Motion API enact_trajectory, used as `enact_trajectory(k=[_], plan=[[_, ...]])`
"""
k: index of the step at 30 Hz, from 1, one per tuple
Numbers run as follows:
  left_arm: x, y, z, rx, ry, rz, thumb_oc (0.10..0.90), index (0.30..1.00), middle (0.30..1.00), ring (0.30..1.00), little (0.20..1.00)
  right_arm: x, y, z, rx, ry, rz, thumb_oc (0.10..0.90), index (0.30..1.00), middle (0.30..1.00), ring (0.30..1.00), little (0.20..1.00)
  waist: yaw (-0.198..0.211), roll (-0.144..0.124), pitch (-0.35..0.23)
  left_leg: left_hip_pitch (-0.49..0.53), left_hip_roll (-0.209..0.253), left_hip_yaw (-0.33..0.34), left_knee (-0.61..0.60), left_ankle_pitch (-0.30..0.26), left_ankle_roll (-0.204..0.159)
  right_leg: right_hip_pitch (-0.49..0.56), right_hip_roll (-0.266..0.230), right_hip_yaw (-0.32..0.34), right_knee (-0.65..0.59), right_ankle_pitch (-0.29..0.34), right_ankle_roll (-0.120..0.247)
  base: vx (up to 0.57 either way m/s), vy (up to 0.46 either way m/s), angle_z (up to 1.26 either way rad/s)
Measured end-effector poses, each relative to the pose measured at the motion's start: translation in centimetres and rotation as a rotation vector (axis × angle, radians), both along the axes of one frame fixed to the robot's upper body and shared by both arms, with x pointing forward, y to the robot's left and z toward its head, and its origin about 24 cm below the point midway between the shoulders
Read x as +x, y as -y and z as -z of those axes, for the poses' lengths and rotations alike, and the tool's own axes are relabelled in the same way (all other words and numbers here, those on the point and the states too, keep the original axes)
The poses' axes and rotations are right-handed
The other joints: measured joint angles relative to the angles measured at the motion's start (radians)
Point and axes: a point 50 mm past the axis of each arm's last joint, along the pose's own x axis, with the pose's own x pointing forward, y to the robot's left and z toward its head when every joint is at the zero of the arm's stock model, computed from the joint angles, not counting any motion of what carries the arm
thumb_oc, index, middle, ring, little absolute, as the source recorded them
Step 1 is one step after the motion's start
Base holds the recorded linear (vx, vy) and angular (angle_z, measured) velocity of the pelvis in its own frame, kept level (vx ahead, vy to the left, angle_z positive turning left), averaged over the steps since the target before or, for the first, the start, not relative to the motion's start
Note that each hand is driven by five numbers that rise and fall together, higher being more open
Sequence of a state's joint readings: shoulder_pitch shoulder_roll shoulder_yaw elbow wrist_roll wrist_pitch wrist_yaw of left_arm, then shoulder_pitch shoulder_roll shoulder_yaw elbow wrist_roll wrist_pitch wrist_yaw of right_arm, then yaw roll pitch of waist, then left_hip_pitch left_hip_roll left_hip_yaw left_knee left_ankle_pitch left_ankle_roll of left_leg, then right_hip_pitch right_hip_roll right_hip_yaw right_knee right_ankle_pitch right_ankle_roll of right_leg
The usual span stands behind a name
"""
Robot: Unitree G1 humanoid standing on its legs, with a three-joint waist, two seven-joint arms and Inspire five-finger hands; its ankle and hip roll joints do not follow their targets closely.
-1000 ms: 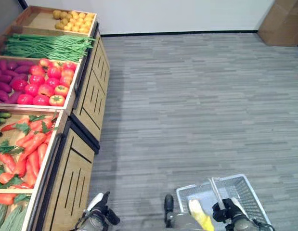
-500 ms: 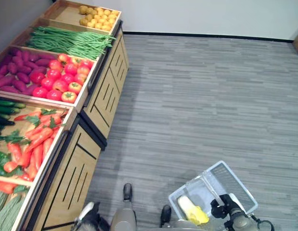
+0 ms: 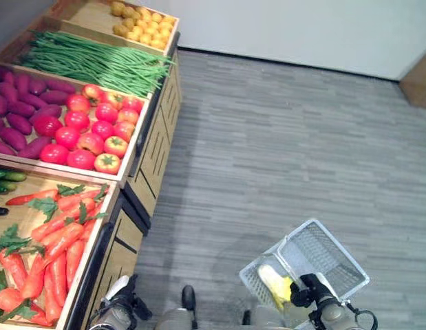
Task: Get the vegetables into the basket
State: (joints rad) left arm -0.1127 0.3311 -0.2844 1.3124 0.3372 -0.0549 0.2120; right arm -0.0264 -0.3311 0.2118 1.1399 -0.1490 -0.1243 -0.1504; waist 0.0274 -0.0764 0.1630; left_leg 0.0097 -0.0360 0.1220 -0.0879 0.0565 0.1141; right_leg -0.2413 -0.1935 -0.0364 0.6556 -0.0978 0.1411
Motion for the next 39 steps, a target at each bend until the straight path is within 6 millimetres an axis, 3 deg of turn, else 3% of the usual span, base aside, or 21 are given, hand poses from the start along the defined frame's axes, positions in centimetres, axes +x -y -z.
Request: enact_trajectory(k=[1, 2, 4, 5, 7, 10, 11, 13, 16, 17, 18, 19, 20, 22, 24, 27, 30, 31, 33, 35, 39], plan=[[-0.2, 0.0, 0.1, 0.001, -0.006, -0.003, 0.900, 1.000, 1.000, 1.000, 1.000, 0.1, -0.1, -0.1, 0.002, 0.006, -0.003, 0.400, 0.300, 0.300, 0.300, 0.300, -0.002, 0.001, 0.000, 0.003, 0.000, -0.008, 0.000, -0.002, 0.001, -0.005, 0.001, -0.006, -0.047, -0.001, -0.001, 0.36, -0.217, 0.67], [-0.9, -0.3, 0.3, 0.010, -0.038, -0.021, 0.900, 1.000, 1.000, 1.000, 1.000, 0.2, -0.4, 0.0, 0.007, 0.006, -0.019, 0.400, 0.300, 0.300, 0.300, 0.300, -0.019, 0.001, 0.002, 0.017, -0.001, -0.047, 0.001, -0.010, -0.003, -0.007, 0.002, -0.020, -0.329, 0.044, 0.004, 0.36, -0.235, 0.80], [-1.9, -0.1, 0.6, 0.004, -0.059, -0.042, 0.900, 1.000, 1.000, 1.000, 1.000, 0.0, -0.3, 0.0, 0.002, 0.005, -0.018, 0.400, 0.300, 0.300, 0.300, 0.300, -0.019, 0.001, 0.003, 0.041, -0.004, -0.087, 0.012, -0.045, -0.031, -0.021, 0.014, 0.009, -0.458, 0.100, 0.006, 0.34, -0.227, 0.72], [-2.0, -0.4, 0.6, 0.015, -0.071, -0.052, 0.900, 1.000, 1.000, 1.000, 1.000, 0.3, -0.4, 0.0, -0.002, 0.004, -0.025, 0.400, 0.300, 0.300, 0.300, 0.300, -0.024, 0.001, 0.004, 0.041, -0.002, -0.126, 0.027, -0.059, -0.039, -0.001, 0.036, 0.068, -0.595, 0.133, 0.006, 0.32, -0.223, 0.74], [-2.0, -0.4, 0.5, 0.016, -0.070, -0.051, 0.900, 1.000, 1.000, 1.000, 1.000, 0.1, -0.4, 0.1, -0.001, -0.002, -0.018, 0.400, 0.300, 0.300, 0.300, 0.300, -0.049, -0.008, 0.005, 0.053, -0.001, -0.191, 0.023, -0.059, -0.047, 0.014, 0.042, 0.114, -0.704, 0.195, -0.004, 0.29, -0.235, 1.11], [-3.3, -0.2, 0.9, 0.006, -0.100, -0.057, 0.900, 1.000, 1.000, 1.000, 1.000, -1.6, -0.5, 0.8, 0.013, -0.060, 0.003, 0.400, 0.300, 0.300, 0.300, 0.300, -0.047, -0.036, -0.001, 0.141, 0.012, -0.275, 0.018, -0.119, -0.108, 0.076, 0.052, 0.108, -0.695, 0.304, -0.029, 0.21, -0.268, 0.92], [-3.7, 0.7, 1.3, -0.020, -0.106, -0.057, 0.900, 1.000, 1.000, 1.000, 1.000, -1.9, 0.2, 0.7, -0.006, -0.079, 0.012, 0.400, 0.300, 0.300, 0.300, 0.300, -0.034, 0.002, -0.008, 0.137, 0.055, -0.274, 0.036, -0.125, -0.130, 0.081, 0.090, 0.079, -0.671, 0.273, -0.045, 0.28, -0.426, 0.75], [-4.0, 1.7, 1.6, -0.049, -0.108, -0.053, 0.900, 1.000, 1.000, 1.000, 1.000, -1.5, 0.6, 0.5, -0.008, -0.082, 0.016, 0.400, 0.300, 0.300, 0.300, 0.300, -0.036, 0.039, -0.017, 0.111, 0.109, -0.300, 0.095, -0.126, -0.153, 0.125, 0.131, 0.003, -0.690, 0.271, -0.081, 0.15, -0.315, 0.73], [-3.2, 1.9, 1.4, -0.060, -0.073, -0.034, 0.900, 1.000, 1.000, 1.000, 1.000, -0.7, 1.4, 0.0, -0.027, -0.066, 0.011, 0.400, 0.300, 0.300, 0.300, 0.300, -0.015, 0.033, -0.018, 0.041, 0.153, -0.325, 0.183, -0.107, -0.183, 0.141, 0.173, -0.067, -0.703, 0.242, -0.128, 0.06, -0.237, 0.73], [-2.3, 2.0, 1.3, -0.056, -0.055, -0.010, 0.900, 1.000, 1.000, 1.000, 1.000, -0.3, 2.2, -0.4, -0.052, -0.055, 0.012, 0.400, 0.300, 0.300, 0.300, 0.300, -0.015, 0.032, -0.017, 0.002, 0.166, -0.350, 0.197, -0.070, -0.233, 0.143, 0.179, -0.120, -0.707, 0.231, -0.149, 0.04, -0.201, 0.87], [-1.9, 2.0, 1.1, -0.053, -0.044, 0.002, 0.900, 1.000, 1.000, 1.000, 1.000, -0.2, 2.8, -0.6, -0.067, -0.055, 0.012, 0.400, 0.300, 0.300, 0.300, 0.300, -0.013, 0.031, -0.016, -0.009, 0.169, -0.355, 0.194, -0.046, -0.248, 0.144, 0.178, -0.145, -0.707, 0.224, -0.158, 0.04, -0.161, 0.98], [-1.6, 2.1, 1.1, -0.053, -0.036, 0.017, 0.900, 1.000, 1.000, 1.000, 1.000, 0.1, 3.3, -0.9, -0.082, -0.044, 0.011, 0.400, 0.300, 0.300, 0.300, 0.300, -0.013, 0.031, -0.011, -0.020, 0.170, -0.347, 0.194, -0.025, -0.250, 0.152, 0.176, -0.171, -0.708, 0.214, -0.173, 0.04, -0.130, 0.89], [-1.1, 2.2, 0.9, -0.053, -0.025, 0.024, 0.900, 1.000, 1.000, 1.000, 1.000, 0.1, 3.6, -1.1, -0.092, -0.038, 0.011, 0.400, 0.300, 0.300, 0.300, 0.300, -0.024, 0.019, -0.001, -0.047, 0.178, -0.268, 0.208, -0.007, -0.262, 0.170, 0.164, -0.219, -0.725, 0.210, -0.183, 0.02, -0.066, 1.37], [-0.1, 2.0, 0.6, -0.032, -0.011, 0.059, 0.900, 1.000, 1.000, 1.000, 1.000, -0.7, 4.0, -1.0, -0.105, -0.051, 0.020, 0.400, 0.300, 0.300, 0.300, 0.300, -0.044, 0.020, 0.006, -0.078, 0.217, -0.014, 0.191, -0.001, -0.265, 0.202, 0.150, -0.303, -0.746, 0.182, -0.174, 0.01, -0.024, 1.33], [-0.4, 1.8, 0.6, -0.026, -0.017, 0.058, 0.900, 1.000, 1.000, 1.000, 1.000, -0.9, 3.7, -0.8, -0.093, -0.049, 0.035, 0.400, 0.300, 0.300, 0.300, 0.300, -0.047, 0.037, 0.013, -0.082, 0.252, 0.166, 0.120, 0.007, -0.257, 0.205, 0.156, -0.372, -0.748, 0.170, -0.172, 0.05, 0.050, 0.93], [-0.6, 2.1, 0.8, -0.030, -0.024, 0.057, 0.900, 1.000, 1.000, 1.000, 1.000, -2.2, 3.0, -0.1, -0.073, -0.080, 0.052, 0.400, 0.300, 0.300, 0.300, 0.300, -0.055, 0.055, 0.007, -0.079, 0.262, 0.198, 0.052, 0.032, -0.257, 0.206, 0.156, -0.440, -0.743, 0.162, -0.160, 0.07, 0.088, 0.74], [-1.4, 2.7, 1.1, -0.047, -0.046, 0.050, 0.900, 1.000, 1.000, 1.000, 1.000, -2.3, 3.4, -0.3, -0.077, -0.072, 0.068, 0.400, 0.300, 0.300, 0.300, 0.300, -0.058, 0.093, 0.016, -0.042, 0.261, 0.190, 0.035, 0.060, -0.216, 0.205, 0.159, -0.449, -0.715, 0.156, -0.136, 0.12, 0.167, 0.17], [-1.5, 2.9, 1.2, -0.053, -0.049, 0.050, 0.900, 1.000, 1.000, 1.000, 1.000, -2.3, 3.5, -0.4, -0.079, -0.066, 0.083, 0.400, 0.300, 0.300, 0.300, 0.300, -0.061, 0.099, 0.019, -0.031, 0.260, 0.193, 0.024, 0.048, -0.231, 0.206, 0.157, -0.448, -0.703, 0.153, -0.129, 0.15, 0.240, 0.03], [-1.8, 3.0, 1.3, -0.059, -0.053, 0.039, 0.900, 1.000, 1.000, 1.000, 1.000, -2.7, 3.6, -0.2, -0.078, -0.075, 0.104, 0.400, 0.300, 0.300, 0.300, 0.300, -0.061, 0.081, 0.027, -0.006, 0.201, 0.194, 0.002, 0.024, -0.198, 0.203, 0.088, -0.439, -0.648, 0.137, -0.088, 0.11, 0.181, 0.13], [-1.6, 2.2, 1.1, -0.040, -0.048, 0.037, 0.900, 1.000, 1.000, 1.000, 1.000, -3.3, 3.5, 0.0, -0.079, -0.096, 0.112, 0.400, 0.300, 0.300, 0.300, 0.300, -0.056, 0.057, 0.011, 0.000, 0.141, 0.197, 0.015, 0.000, -0.161, 0.178, 0.021, -0.357, -0.586, 0.126, -0.073, 0.13, 0.238, 0.16], [-0.8, 0.1, 0.2, 0.008, -0.012, -0.007, 0.900, 1.000, 1.000, 1.000, 1.000, -2.4, 2.4, 0.2, -0.058, -0.092, 0.101, 0.400, 0.300, 0.300, 0.300, 0.300, -0.038, 0.006, -0.005, 0.000, 0.099, 0.193, 0.018, -0.019, -0.131, 0.171, -0.013, -0.312, -0.574, 0.136, -0.058, 0.08, 0.189, 0.06]])
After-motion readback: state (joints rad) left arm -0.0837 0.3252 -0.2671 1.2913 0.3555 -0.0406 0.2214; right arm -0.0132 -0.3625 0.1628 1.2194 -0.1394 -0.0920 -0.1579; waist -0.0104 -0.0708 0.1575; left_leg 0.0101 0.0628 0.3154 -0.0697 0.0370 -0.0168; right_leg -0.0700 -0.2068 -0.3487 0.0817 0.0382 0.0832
